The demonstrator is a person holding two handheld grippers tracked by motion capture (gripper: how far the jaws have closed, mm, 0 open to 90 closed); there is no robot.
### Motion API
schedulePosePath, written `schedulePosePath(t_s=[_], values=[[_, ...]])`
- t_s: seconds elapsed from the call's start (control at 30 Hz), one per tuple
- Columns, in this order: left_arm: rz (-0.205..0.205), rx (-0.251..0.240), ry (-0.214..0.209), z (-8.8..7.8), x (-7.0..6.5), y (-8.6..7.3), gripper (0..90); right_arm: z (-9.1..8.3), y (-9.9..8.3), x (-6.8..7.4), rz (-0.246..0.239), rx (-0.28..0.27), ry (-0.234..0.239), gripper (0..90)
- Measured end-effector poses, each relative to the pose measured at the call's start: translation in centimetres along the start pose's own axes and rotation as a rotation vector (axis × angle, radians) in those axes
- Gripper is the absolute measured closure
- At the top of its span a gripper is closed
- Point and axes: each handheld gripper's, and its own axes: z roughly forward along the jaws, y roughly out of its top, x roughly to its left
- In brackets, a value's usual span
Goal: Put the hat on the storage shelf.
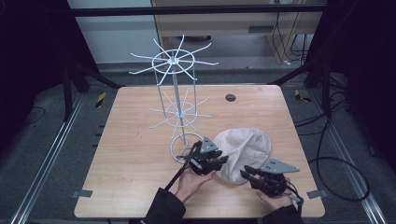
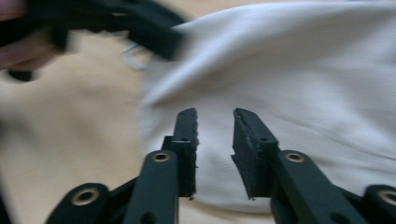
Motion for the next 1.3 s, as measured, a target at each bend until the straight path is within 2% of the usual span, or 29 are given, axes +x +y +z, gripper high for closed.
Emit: schedulePosePath(t_s=[0.03, 0.07, 0.17, 0.2, 0.27, 0.3, 0.37, 0.4, 0.53, 0.57, 0.63, 0.67, 0.7, 0.77, 0.83, 0.87, 1.0, 1.03, 1.07, 1.1, 1.13, 1.17, 1.2, 1.23, 1.27, 1.3], values=[[0.001, -0.012, -0.004, -0.2, -0.1, 0.1, 57.8, -0.3, 0.0, -0.7, 0.015, -0.012, -0.029, 67.2], [0.001, -0.012, -0.004, -0.2, -0.1, 0.1, 55.8, -0.3, 0.0, -0.7, 0.015, -0.012, -0.029, 67.2], [0.012, -0.041, -0.016, -0.7, -0.8, 0.6, 51.1, -0.9, -0.2, -2.8, 0.032, -0.019, -0.141, 62.4], [0.023, -0.057, -0.013, -0.7, -1.2, 1.1, 46.3, -0.9, -0.3, -3.8, 0.065, -0.016, -0.201, 61.5], [0.035, -0.069, -0.006, -0.5, -1.8, 1.8, 42.9, -0.9, -0.4, -4.7, 0.075, -0.009, -0.250, 60.9], [0.035, -0.069, -0.006, -0.5, -1.8, 1.8, 41.4, -0.9, -0.4, -4.7, 0.075, -0.009, -0.250, 60.9], [0.049, -0.071, 0.014, 0.1, -2.3, 2.5, 38.9, -0.5, -0.5, -5.8, 0.091, 0.006, -0.295, 59.6], [0.051, -0.069, 0.022, 0.3, -2.5, 2.7, 38.9, -0.5, -0.5, -5.8, 0.091, 0.006, -0.295, 59.6], [0.064, -0.037, 0.043, 2.0, -3.1, 3.3, 38.2, 0.4, -0.5, -7.2, 0.095, 0.027, -0.339, 57.6], [0.076, -0.023, 0.067, 2.7, -3.3, 3.4, 40.7, 0.7, -0.3, -7.8, 0.101, 0.028, -0.356, 56.6], [0.072, -0.009, 0.083, 3.3, -3.2, 3.5, 46.8, 1.0, -0.2, -8.3, 0.110, 0.025, -0.363, 55.7], [0.072, -0.009, 0.083, 3.3, -3.2, 3.5, 50.7, 1.2, -0.1, -8.5, 0.113, 0.021, -0.365, 54.8], [0.067, 0.001, 0.086, 3.5, -3.2, 3.5, 50.7, 1.2, -0.1, -8.5, 0.113, 0.021, -0.365, 54.8], [0.057, 0.013, 0.082, 3.9, -3.1, 3.3, 58.2, 1.6, 0.0, -8.9, 0.128, 0.014, -0.355, 53.2], [0.060, 0.020, 0.078, 3.9, -3.0, 3.2, 67.9, 2.1, 0.1, -9.1, 0.117, 0.023, -0.349, 51.7], [0.054, 0.022, 0.071, 3.9, -3.0, 3.1, 75.7, 2.7, 0.0, -9.3, 0.117, 0.035, -0.332, 51.3], [0.050, 0.025, 0.067, 3.9, -2.7, 2.9, 82.5, 3.1, -0.1, -9.4, 0.125, 0.043, -0.322, 53.5], [0.048, 0.024, 0.067, 3.9, -2.7, 2.8, 83.3, 3.1, -0.1, -9.4, 0.136, 0.045, -0.317, 57.1], [0.045, 0.021, 0.066, 4.0, -2.7, 2.7, 83.3, 3.1, -0.1, -9.4, 0.136, 0.045, -0.317, 57.1], [0.046, 0.020, 0.065, 4.0, -2.7, 2.5, 84.3, 3.2, -0.1, -9.4, 0.138, 0.053, -0.321, 62.7], [0.046, 0.020, 0.065, 4.0, -2.7, 2.5, 84.5, 3.2, -0.1, -9.4, 0.138, 0.053, -0.321, 62.7], [0.053, 0.023, 0.066, 4.0, -2.7, 2.4, 84.7, 3.2, -0.1, -9.3, 0.146, 0.060, -0.312, 68.7], [0.054, 0.022, 0.066, 4.1, -2.7, 2.4, 84.7, 3.2, -0.1, -9.3, 0.146, 0.060, -0.312, 68.7], [0.054, 0.023, 0.066, 4.1, -2.7, 2.3, 84.9, 3.3, 0.0, -9.2, 0.157, 0.071, -0.300, 77.1], [0.053, 0.021, 0.065, 4.1, -2.7, 2.2, 84.9, 3.3, 0.0, -9.2, 0.151, 0.072, -0.298, 81.5], [0.053, 0.021, 0.065, 4.1, -2.7, 2.2, 84.9, 3.3, 0.0, -9.2, 0.151, 0.072, -0.298, 81.5]])
